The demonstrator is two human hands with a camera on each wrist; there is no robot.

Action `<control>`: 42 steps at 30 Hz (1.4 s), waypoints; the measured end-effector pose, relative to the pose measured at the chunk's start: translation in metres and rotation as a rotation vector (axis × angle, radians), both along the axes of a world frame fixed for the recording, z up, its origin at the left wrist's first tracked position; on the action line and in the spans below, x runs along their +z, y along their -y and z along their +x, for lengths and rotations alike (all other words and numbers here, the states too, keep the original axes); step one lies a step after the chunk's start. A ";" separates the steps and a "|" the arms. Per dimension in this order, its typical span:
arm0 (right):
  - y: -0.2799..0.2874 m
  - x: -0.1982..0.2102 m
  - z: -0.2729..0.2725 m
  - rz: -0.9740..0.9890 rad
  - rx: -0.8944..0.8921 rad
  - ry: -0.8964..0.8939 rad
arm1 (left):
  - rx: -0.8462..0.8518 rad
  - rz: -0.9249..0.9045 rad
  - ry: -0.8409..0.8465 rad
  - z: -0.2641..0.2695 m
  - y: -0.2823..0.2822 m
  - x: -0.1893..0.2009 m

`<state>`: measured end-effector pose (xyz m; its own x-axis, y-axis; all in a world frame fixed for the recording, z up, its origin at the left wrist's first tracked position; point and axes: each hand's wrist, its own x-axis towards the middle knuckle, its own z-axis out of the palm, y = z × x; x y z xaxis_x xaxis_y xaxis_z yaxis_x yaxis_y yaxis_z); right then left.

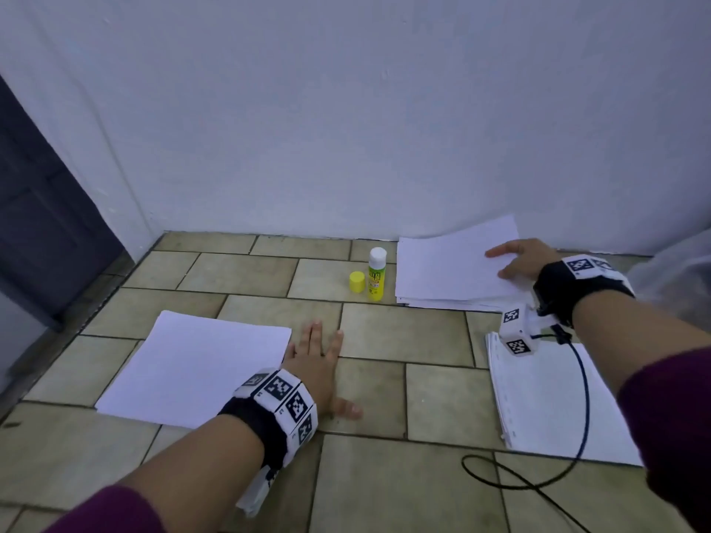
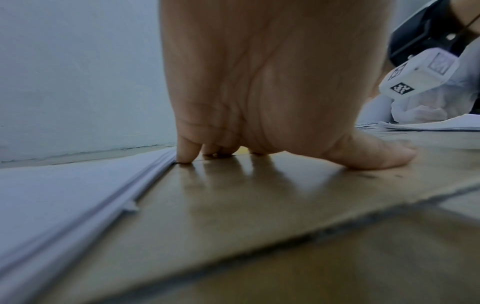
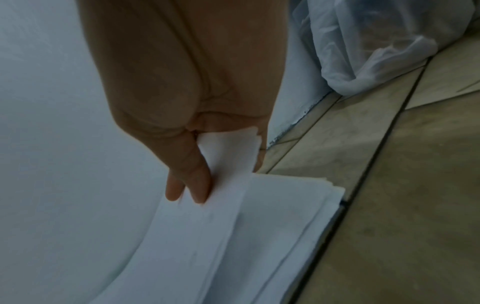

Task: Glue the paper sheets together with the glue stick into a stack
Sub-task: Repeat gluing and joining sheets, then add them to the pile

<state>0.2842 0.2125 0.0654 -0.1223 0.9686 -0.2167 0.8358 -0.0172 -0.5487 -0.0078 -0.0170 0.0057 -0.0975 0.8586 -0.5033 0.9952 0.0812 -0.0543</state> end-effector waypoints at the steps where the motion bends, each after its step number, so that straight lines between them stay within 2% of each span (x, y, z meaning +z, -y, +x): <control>1: -0.003 -0.004 0.000 -0.012 0.008 0.043 | -0.004 0.000 -0.004 0.000 0.000 0.000; 4: -0.007 -0.020 -0.002 -0.038 0.059 0.200 | -0.012 -0.011 -0.011 0.000 0.001 -0.001; 8: -0.007 -0.037 -0.009 0.015 0.028 0.243 | -0.017 -0.019 0.009 -0.001 0.002 0.001; 11: -0.009 -0.035 -0.011 -0.030 0.029 0.313 | -0.013 -0.019 0.017 -0.002 0.001 0.001; 16: -0.012 -0.039 -0.004 -0.010 0.015 0.234 | -0.014 -0.028 0.008 -0.001 0.001 0.002; 20: -0.004 -0.022 0.002 0.059 -0.011 0.113 | -0.010 -0.038 0.005 -0.001 0.000 0.001; 22: 0.013 -0.003 0.000 0.042 0.029 0.178 | -0.007 -0.042 0.008 -0.001 0.000 0.002; 25: 0.072 0.027 -0.009 -0.095 0.223 0.288 | -0.016 -0.044 0.026 -0.001 0.001 0.005; 28: 0.143 0.021 -0.012 -0.233 0.354 0.442 | -0.017 -0.043 0.032 -0.001 0.002 0.007; 30: 0.175 0.006 -0.011 -0.266 0.350 0.524 | -0.010 -0.048 0.021 0.000 0.001 0.008; 36: 0.208 -0.021 -0.014 -0.267 0.322 0.504 | -0.012 -0.057 -0.006 0.008 0.003 0.019; 39: 0.208 -0.025 -0.014 -0.229 0.303 0.474 | 0.030 0.036 0.016 -0.002 0.003 0.033; 42: 0.207 -0.025 -0.013 -0.208 0.296 0.464 | 0.147 0.105 -0.174 -0.027 0.008 0.050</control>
